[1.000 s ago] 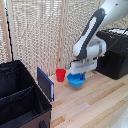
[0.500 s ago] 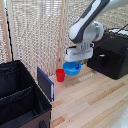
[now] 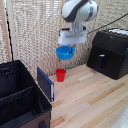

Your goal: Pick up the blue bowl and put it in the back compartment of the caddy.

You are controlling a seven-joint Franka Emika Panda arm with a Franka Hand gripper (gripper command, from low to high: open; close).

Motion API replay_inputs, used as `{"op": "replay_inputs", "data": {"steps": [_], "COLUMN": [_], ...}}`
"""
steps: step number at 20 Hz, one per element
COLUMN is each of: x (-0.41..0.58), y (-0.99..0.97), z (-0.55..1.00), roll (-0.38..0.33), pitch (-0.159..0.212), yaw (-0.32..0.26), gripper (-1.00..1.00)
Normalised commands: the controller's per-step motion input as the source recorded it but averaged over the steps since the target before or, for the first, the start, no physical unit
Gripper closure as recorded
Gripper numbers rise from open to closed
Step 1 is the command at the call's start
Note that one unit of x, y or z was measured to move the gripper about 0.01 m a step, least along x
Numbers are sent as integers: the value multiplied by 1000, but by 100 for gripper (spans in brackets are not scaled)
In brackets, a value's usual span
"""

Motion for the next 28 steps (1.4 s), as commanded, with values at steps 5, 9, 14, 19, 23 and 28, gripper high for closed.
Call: {"op": "replay_inputs", "data": {"steps": [5, 9, 14, 19, 23, 28], "x": [0, 8, 87, 188, 241, 228], "y": [791, 851, 899, 924, 951, 962], "z": [918, 587, 229, 23, -54, -72], "roll": [15, 13, 5, 0, 0, 0], "pitch": [-45, -1, 17, 35, 31, 35], "yaw": [-24, -19, -19, -24, -7, 0], "gripper": [100, 100, 100, 100, 100, 100]}}
